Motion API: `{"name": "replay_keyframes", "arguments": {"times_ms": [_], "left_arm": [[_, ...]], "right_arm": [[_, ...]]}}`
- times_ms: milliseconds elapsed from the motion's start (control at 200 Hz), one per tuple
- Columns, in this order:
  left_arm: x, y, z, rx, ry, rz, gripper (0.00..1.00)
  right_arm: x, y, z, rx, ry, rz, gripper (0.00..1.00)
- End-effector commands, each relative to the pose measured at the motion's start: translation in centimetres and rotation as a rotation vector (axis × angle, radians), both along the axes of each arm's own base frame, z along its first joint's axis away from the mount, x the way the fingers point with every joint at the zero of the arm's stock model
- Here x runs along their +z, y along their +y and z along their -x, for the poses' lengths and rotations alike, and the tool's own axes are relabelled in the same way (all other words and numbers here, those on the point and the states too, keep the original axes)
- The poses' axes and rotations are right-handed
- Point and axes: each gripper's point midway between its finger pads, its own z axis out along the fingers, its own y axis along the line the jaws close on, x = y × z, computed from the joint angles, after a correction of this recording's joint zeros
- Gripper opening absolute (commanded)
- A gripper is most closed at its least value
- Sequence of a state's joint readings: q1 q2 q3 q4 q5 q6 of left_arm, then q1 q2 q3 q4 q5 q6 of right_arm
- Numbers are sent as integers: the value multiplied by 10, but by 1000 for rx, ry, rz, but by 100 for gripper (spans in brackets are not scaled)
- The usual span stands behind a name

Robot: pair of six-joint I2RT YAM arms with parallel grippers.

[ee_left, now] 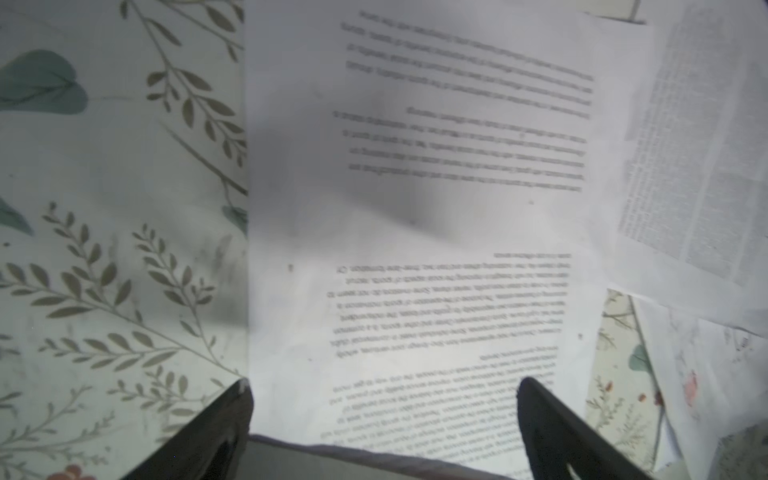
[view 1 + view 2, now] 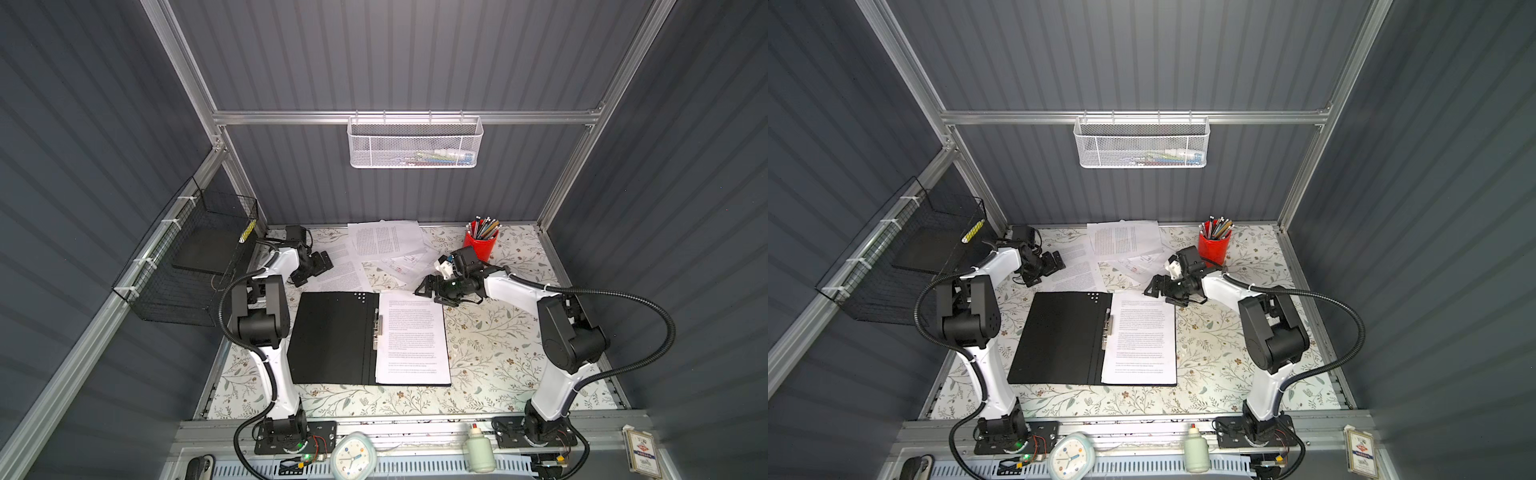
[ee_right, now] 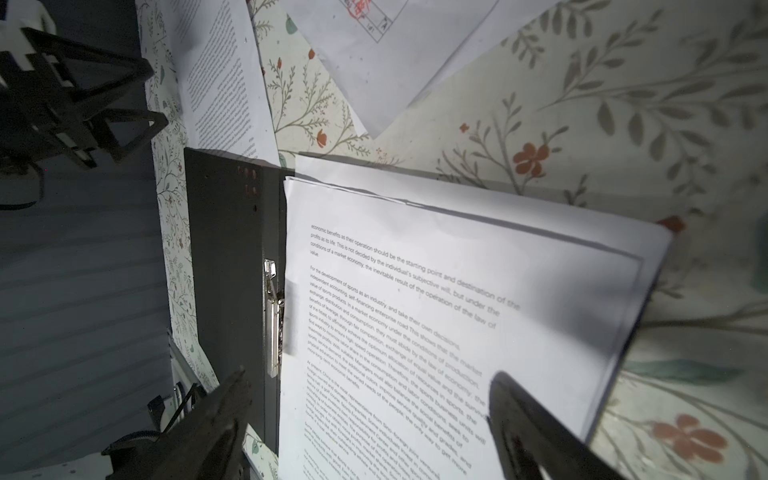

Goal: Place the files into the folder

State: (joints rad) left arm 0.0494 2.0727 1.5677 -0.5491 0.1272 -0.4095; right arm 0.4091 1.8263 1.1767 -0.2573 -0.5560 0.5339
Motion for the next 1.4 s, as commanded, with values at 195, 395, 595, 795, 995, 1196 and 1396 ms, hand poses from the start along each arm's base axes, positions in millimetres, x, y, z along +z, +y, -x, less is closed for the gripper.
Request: {"name": "replay_keyframes", "arguments": {"times_ms": [195,395,595,795,995,1196,1396], "left_arm": [[-7,27,-33,-36,-112,-3,99],[-12,40,-59,-68,-170,28,100],[-28,43,-78,-107,-171,67,100],[-43,32,-86,-169,-144,152,100],[-55,23,-84,-199,-126,207,100],[-56,13,-71,-219,-126,264,100],[-44,-2,-59,-228,-155,350,98]], "right_arm": [[4,11,20,70,-1,-56,95],[8,12,27,82,-6,-84,98],[11,12,32,90,-9,-96,99],[14,12,36,89,-11,-107,99],[15,12,39,88,-4,-125,99],[20,16,44,108,-17,-142,99],[23,21,43,114,-16,-174,99]]}}
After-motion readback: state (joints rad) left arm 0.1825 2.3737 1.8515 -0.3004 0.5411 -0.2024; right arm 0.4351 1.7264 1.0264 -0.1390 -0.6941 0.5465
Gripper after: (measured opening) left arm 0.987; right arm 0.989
